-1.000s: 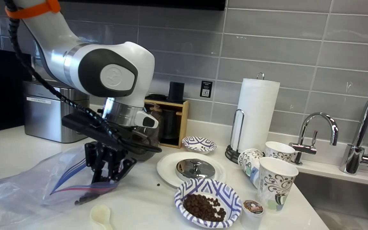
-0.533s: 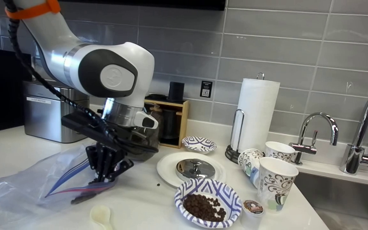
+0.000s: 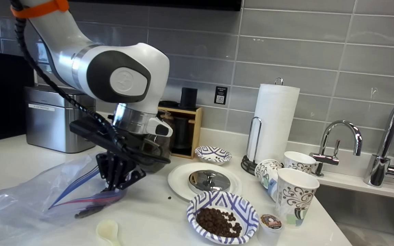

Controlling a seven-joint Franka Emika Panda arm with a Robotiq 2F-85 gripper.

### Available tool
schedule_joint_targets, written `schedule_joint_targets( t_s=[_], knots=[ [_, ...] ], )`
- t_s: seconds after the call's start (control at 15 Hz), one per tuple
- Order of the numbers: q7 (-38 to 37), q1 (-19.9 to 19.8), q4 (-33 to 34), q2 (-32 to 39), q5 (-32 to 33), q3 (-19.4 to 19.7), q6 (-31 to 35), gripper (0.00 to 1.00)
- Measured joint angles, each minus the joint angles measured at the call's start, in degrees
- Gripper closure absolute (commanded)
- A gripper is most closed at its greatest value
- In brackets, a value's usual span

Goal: Open the clear bag and put some coffee beans from the bag into the black and white bowl.

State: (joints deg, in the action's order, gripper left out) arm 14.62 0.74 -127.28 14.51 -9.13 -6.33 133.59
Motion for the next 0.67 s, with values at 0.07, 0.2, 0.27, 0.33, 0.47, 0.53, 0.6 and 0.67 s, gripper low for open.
schedule_joint_targets(
  t_s=[0.07,0.2,0.27,0.33,0.47,0.53,0.6,0.67],
  knots=[
    [0.2,-0.2,0.1,-0.2,-1.1,0.0,-0.1,0.99],
    [1.3,-0.7,0.6,-0.7,-3.8,0.0,-1.2,0.99],
    [2.2,-1.1,0.9,-1.1,-5.5,0.0,-2.2,0.99],
    [3.1,-1.5,1.3,-1.5,-7.3,0.0,-3.4,0.99],
    [4.8,-2.4,2.1,-2.7,-10.4,0.0,-5.8,0.99],
    [5.5,-2.8,2.5,-3.3,-11.8,0.2,-7.1,0.99],
    [6.0,-3.3,2.8,-3.9,-12.9,0.4,-8.3,0.99],
    [6.5,-3.7,3.0,-4.7,-13.9,0.8,-9.4,0.99]
  ],
)
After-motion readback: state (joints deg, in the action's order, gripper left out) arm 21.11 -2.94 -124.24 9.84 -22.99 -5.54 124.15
